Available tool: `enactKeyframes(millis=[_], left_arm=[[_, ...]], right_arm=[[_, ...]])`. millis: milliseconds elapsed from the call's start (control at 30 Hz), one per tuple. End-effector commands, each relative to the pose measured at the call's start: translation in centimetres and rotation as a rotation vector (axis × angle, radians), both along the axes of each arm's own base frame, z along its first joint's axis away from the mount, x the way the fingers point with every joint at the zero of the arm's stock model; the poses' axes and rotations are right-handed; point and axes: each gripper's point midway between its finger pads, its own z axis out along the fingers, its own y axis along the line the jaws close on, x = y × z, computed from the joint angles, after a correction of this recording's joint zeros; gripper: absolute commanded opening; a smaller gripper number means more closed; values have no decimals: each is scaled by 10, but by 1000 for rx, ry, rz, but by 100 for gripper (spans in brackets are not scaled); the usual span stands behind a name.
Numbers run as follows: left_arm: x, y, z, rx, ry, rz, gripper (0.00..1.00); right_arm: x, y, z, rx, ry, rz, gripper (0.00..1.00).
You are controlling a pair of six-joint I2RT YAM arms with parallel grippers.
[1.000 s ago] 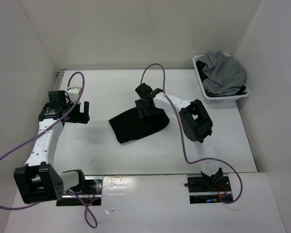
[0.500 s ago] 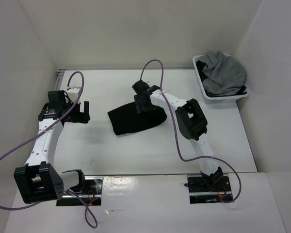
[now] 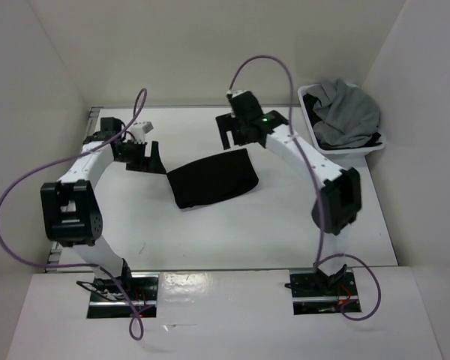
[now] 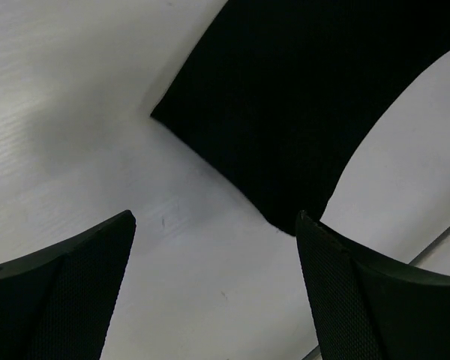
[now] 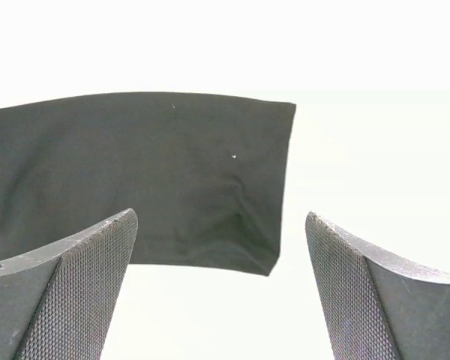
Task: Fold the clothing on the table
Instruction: Fold the skirt
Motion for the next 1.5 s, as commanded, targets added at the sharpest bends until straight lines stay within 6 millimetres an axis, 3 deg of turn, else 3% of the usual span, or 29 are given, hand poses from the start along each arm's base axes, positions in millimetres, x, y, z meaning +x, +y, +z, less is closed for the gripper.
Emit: enactKeyframes(millis=[0, 67, 133, 233, 500, 667, 733, 767, 900, 1000, 1067, 1200, 1233, 1267, 1300, 1400, 1433, 1467], left_arm=[[9, -38, -9, -180, 75, -95, 92], [17, -45, -32, -180, 112, -97, 89], [23, -49, -48, -179, 133, -92, 85], [30, -48, -70, -110, 144, -72, 83], [34, -43, -91, -58, 180, -19, 82], [31, -42, -103, -53, 210, -8, 70], [25, -40, -110, -45, 225, -3, 62], [25, -40, -110, -44, 225, -3, 52], [22, -40, -116, -48, 241, 4, 29], [21, -40, -118, -48, 241, 4, 20], [20, -40, -120, -48, 241, 4, 18], [17, -40, -122, -48, 250, 4, 14], [17, -40, -122, -48, 250, 4, 12], [17, -40, -122, -48, 250, 4, 12], [17, -40, -122, -48, 250, 4, 12], [14, -43, -121, -66, 259, -4, 12], [15, -43, -117, -66, 249, -4, 12], [15, -43, -117, -66, 249, -4, 12]], right_arm=[[-12, -42, 17, 20, -15, 69, 96], [-24, -57, -2, 32, 38, 100, 96], [-33, -77, -8, 37, 62, 99, 96], [-46, -88, -10, 54, 77, 131, 96], [-51, -111, -13, 70, 90, 102, 97], [-56, -118, -29, 56, 119, 95, 97], [-58, -116, -36, 89, 135, 111, 97], [-54, -116, -45, 101, 153, 111, 97], [-48, -106, -63, 139, 222, 151, 97], [-41, -95, -68, 174, 253, 182, 97], [-39, -88, -69, 198, 260, 212, 97], [-32, -81, -85, 295, 308, 275, 97], [-34, -77, -101, 308, 357, 297, 97], [-29, -73, -99, 356, 364, 317, 97], [-28, -73, -115, 371, 401, 324, 97], [-11, -78, -123, 403, 411, 321, 92], [-11, -78, -136, 403, 447, 312, 91], [-1, -82, -133, 405, 435, 303, 91]])
